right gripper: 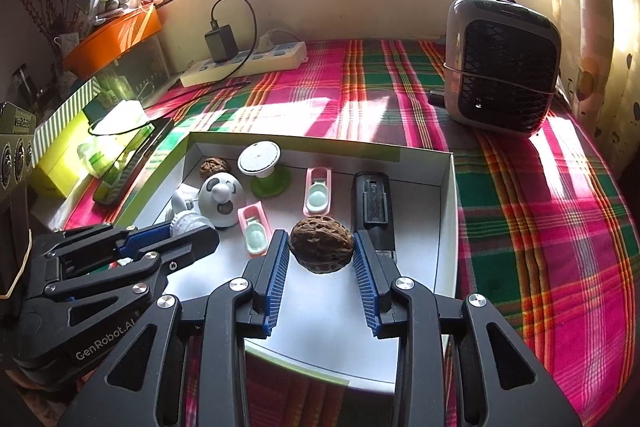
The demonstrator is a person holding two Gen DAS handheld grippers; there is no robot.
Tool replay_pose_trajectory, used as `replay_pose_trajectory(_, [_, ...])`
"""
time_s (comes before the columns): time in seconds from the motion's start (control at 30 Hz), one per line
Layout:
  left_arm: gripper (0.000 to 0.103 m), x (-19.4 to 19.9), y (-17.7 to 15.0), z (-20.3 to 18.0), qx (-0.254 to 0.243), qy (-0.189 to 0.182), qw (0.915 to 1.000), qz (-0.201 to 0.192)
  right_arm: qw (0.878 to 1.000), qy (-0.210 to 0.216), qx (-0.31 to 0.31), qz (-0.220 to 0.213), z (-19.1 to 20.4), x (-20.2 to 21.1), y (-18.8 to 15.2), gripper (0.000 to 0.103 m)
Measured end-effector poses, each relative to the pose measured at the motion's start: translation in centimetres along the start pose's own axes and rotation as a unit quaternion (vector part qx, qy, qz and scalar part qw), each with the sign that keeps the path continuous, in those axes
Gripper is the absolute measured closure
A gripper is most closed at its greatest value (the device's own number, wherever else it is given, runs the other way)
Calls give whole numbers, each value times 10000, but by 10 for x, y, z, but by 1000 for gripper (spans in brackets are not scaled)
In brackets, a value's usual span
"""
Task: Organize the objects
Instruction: 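Carry the roller with the left gripper while the right carries the walnut into the tray, then lower and open the left gripper on the roller while the right releases the walnut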
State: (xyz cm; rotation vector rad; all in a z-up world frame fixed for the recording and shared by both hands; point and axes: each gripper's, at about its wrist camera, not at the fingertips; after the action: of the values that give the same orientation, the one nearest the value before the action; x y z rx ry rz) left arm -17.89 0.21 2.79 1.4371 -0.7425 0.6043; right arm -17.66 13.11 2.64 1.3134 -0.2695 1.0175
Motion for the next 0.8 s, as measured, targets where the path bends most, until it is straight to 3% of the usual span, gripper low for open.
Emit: replay_pose_trajectory(0.8, [86,-16,-3,2,-6,110,9998,177,9992,51,284,290,5,-22,-1,68])
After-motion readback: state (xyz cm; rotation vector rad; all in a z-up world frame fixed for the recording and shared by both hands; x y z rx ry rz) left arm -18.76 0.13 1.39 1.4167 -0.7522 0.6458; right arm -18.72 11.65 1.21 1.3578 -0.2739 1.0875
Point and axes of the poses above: each gripper's, at about its wrist camera, not at the fingertips, and x roughly against the way its jaws point, z to its left, y to its top, and after that the axes turned 12 degrees about y, right-handed
